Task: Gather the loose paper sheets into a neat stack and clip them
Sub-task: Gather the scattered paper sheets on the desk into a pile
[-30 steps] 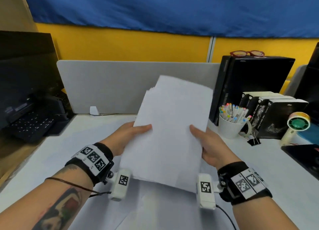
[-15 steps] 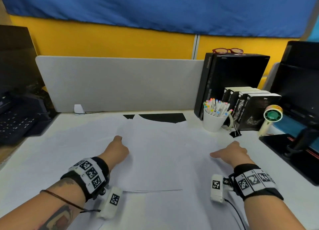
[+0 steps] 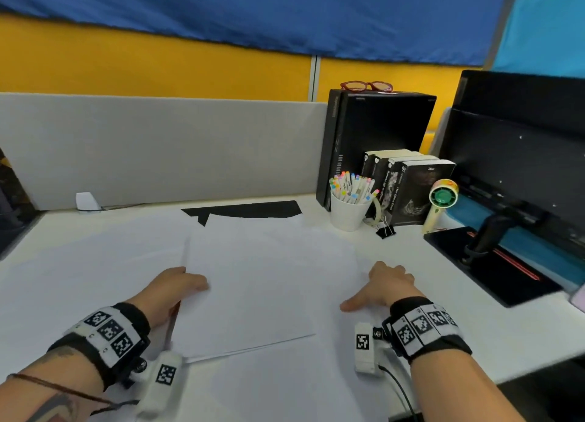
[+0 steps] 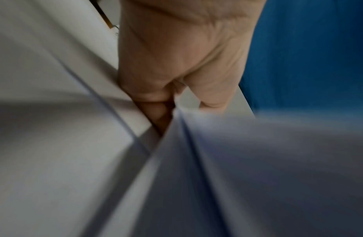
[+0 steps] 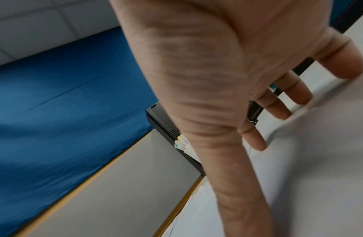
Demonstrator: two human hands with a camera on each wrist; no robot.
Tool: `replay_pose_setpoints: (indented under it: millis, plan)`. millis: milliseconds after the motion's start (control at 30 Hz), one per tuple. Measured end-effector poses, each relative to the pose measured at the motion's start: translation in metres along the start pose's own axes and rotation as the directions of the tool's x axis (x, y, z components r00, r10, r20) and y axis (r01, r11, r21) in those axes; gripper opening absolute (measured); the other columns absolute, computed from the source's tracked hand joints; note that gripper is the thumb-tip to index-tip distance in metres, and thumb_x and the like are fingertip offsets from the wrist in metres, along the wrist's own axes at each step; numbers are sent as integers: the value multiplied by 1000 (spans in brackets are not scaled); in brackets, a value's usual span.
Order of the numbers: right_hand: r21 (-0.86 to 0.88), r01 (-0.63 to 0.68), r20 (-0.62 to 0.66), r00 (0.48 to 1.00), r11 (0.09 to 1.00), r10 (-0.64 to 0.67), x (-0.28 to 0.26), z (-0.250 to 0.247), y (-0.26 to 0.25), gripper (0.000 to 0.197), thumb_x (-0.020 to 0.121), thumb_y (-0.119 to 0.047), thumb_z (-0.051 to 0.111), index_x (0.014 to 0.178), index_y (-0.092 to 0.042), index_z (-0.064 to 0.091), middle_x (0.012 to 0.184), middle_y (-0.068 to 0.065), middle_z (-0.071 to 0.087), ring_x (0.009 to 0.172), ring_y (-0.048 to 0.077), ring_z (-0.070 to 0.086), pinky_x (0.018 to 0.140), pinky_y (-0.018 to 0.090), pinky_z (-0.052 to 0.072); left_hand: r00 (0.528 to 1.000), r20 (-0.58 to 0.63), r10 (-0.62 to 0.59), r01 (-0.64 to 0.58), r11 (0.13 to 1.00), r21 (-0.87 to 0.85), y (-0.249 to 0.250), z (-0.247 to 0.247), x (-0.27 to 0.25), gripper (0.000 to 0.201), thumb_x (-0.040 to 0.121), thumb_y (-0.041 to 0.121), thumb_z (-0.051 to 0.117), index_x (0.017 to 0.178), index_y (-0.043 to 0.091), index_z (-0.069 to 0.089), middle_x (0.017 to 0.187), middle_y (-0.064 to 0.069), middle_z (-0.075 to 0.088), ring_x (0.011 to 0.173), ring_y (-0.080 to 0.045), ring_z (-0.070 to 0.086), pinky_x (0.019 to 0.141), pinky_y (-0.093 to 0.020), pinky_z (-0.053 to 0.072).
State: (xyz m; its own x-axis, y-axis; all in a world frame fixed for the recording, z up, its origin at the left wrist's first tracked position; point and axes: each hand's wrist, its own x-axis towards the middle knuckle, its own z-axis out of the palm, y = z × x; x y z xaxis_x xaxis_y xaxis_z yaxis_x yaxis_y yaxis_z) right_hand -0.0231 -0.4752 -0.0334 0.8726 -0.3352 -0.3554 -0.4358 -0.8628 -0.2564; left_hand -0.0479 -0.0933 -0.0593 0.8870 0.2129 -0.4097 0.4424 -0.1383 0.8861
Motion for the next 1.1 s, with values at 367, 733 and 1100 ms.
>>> replay_pose_setpoints:
  millis: [367,733,1100]
  plan:
    - [8,127,6,992,992,-127,3,-1,7,113,39,-64,91,137,-36,42,136,6,35,133,32,32,108,48,37,1000,11,15,-15,1000,-23,-4,-1,-1,27,87,-4,64,114,-6,67,109,-28,75,104,-50,69,98,-57,55]
    - [320,205,-117,977,925,-176,10,-28,-3,71,70,-8,87,134,-9,54,122,11,60,107,31,61,80,36,55,1000,5,13,-13,998,-62,-4,-1,-1,28,89,-7,62,117,-6,62,111,-27,73,101,-48,70,81,-45,58]
    - [394,-10,148,988,919,-53,11,-21,8,91,51,-14,94,129,-3,49,121,16,63,107,39,63,91,51,56,1000,21,13,-12,997,-75,-1,0,-5,18,89,-9,59,102,-2,68,100,-22,75,86,-39,70,72,-38,55]
